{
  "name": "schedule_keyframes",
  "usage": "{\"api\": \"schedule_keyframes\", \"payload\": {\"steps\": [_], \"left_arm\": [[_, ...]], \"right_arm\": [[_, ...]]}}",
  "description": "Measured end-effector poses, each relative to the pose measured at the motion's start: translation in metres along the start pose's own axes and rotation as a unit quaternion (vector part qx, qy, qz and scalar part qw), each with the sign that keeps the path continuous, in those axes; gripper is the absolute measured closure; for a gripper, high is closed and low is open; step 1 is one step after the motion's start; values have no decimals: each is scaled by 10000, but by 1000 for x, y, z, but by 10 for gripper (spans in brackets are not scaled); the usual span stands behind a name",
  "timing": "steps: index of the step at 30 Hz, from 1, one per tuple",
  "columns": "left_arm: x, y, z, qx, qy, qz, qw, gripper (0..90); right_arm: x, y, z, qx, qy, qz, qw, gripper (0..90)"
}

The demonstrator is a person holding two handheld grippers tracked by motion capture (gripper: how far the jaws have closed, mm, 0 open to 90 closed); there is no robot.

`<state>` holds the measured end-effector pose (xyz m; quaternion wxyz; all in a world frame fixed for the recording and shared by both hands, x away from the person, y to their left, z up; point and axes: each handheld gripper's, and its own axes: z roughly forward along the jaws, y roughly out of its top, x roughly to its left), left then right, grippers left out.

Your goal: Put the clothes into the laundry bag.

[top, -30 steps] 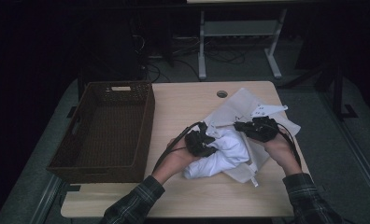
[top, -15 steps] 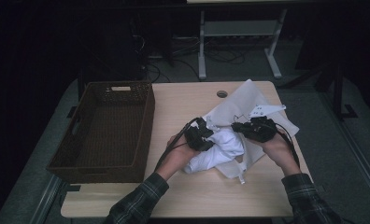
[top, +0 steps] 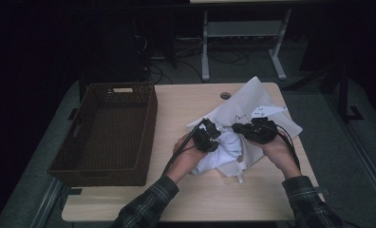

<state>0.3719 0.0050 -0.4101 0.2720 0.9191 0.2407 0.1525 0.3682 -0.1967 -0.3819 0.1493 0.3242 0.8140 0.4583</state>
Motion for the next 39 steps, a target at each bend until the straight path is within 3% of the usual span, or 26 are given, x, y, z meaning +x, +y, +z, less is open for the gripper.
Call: {"api": "schedule_keyframes", "payload": {"steps": [11,25,26,30,35,39], "left_arm": [[-4,10,-3,-170,45,71,9998,783],[-2,8,18,-499,-115,-478,9975,737],[-2,5,22,-578,-118,-605,9964,727],[-4,0,28,-678,-157,-680,9953,656],[-5,-3,30,-706,-170,-579,9957,531],[-3,-5,26,-752,-299,-510,9954,424]], "right_arm": [[3,8,-1,-97,-35,32,9999,866],[6,4,4,-16,-103,110,9999,864],[6,2,5,22,-117,91,9999,864],[5,-3,11,98,-176,113,9997,861],[5,-7,19,149,-211,133,9996,861],[5,-8,21,166,-209,140,9995,856]]}}
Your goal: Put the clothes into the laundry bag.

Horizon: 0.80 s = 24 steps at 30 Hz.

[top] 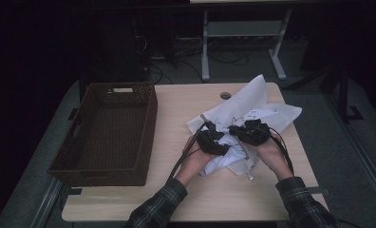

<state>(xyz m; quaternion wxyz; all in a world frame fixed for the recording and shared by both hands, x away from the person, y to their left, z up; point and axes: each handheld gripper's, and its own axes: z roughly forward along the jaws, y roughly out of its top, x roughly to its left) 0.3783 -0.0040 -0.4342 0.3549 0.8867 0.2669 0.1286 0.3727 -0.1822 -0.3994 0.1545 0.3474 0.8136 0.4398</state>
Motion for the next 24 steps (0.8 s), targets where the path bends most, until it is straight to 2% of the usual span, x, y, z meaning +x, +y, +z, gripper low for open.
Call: {"api": "schedule_keyframes", "payload": {"steps": [8,12,17,22,23,24], "left_arm": [[2,1,-13,-172,-213,110,9996,216],[6,-3,-30,-245,-468,61,9986,147],[11,-17,-49,-322,-624,47,9975,113],[12,-30,-63,-335,-600,74,9976,108],[13,-36,-68,-326,-588,99,9977,108],[13,-36,-68,-326,-588,99,9977,108]], "right_arm": [[-2,-2,2,32,17,-25,10000,849],[-2,-3,2,46,41,-27,10000,844],[-2,-4,3,95,70,-34,9999,827],[-2,-4,5,117,82,-30,9999,795],[-3,-4,5,145,98,-7,9998,747],[-3,-4,5,145,98,-7,9998,747]]}}
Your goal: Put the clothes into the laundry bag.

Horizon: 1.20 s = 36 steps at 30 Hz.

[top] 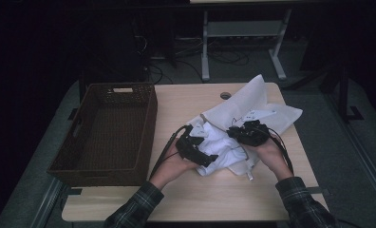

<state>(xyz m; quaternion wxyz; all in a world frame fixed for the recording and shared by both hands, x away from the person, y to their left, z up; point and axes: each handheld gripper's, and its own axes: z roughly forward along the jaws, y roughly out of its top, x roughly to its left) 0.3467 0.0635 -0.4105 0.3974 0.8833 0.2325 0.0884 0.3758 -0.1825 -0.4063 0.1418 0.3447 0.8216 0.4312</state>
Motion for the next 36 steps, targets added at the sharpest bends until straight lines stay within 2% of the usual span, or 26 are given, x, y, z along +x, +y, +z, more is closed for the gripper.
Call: {"api": "schedule_keyframes", "payload": {"steps": [1,2,3,8,14,20,24,25,29,30,31,33,36], "left_arm": [[0,-5,-3,-6,-4,-23,10000,108],[0,-5,-3,-6,-4,-23,10000,108],[0,-10,-2,7,-32,-57,10000,108],[-1,-15,3,103,-58,-43,9999,107],[-5,-17,7,176,-55,-22,9998,83],[-6,-22,7,207,-50,-37,9998,46],[-6,-27,7,257,-71,-60,9996,26],[-6,-29,7,273,-86,-82,9996,26],[-5,-31,8,340,-150,-96,9993,27],[-5,-33,11,403,-207,-109,9989,27],[-6,-33,13,432,-237,-116,9987,27],[-6,-34,14,448,-252,-120,9986,27],[-9,-34,16,490,-265,-102,9984,27]], "right_arm": [[-1,0,0,-13,6,19,10000,665],[-1,0,0,-13,6,19,10000,665],[-2,0,-2,-87,-7,78,9999,574],[-7,1,-17,-350,25,251,9991,524],[-14,-7,-37,-402,-47,371,9985,512],[-15,-30,-55,-163,-159,413,9989,519],[-11,-45,-58,-5,-171,442,9989,533],[-9,-49,-57,72,-133,466,9988,535],[-2,-63,-51,366,-268,288,9986,550],[0,-66,-49,403,-372,217,9983,558],[0,-68,-46,430,-406,253,9979,561],[0,-71,-42,455,-407,282,9977,566],[4,-70,-37,522,-443,190,9975,562]]}}
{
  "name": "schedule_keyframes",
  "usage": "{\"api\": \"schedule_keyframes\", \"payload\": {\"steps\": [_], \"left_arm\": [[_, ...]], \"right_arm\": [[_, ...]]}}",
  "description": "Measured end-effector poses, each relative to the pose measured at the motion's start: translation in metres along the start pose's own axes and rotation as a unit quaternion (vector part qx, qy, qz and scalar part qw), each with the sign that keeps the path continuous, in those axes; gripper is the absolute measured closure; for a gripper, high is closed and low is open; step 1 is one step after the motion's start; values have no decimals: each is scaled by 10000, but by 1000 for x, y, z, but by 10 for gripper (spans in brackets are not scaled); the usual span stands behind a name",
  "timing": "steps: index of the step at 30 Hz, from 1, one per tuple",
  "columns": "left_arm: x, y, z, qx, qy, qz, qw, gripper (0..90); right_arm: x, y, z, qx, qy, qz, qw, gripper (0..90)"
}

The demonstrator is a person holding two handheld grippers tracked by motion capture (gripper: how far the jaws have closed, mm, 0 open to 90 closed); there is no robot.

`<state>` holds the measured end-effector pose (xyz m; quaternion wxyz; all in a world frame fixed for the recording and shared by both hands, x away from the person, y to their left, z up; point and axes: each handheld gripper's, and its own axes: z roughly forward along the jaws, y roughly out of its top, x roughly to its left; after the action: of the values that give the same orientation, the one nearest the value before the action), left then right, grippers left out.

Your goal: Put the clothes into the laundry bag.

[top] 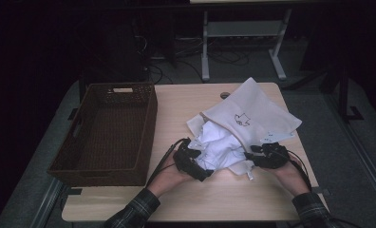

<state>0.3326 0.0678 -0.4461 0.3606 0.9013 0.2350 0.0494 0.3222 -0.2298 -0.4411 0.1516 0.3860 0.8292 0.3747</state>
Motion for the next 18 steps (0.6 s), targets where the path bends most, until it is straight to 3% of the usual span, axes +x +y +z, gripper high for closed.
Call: {"api": "schedule_keyframes", "payload": {"steps": [6,14,18], "left_arm": [[1,-3,6,134,58,-19,9999,28],[3,-9,15,350,176,22,9992,48],[-1,-11,19,373,317,206,9986,117]], "right_arm": [[0,-2,9,166,-178,44,9997,691],[2,-2,10,279,-162,-55,9995,827],[1,-1,7,251,-95,-1,9996,856]]}}
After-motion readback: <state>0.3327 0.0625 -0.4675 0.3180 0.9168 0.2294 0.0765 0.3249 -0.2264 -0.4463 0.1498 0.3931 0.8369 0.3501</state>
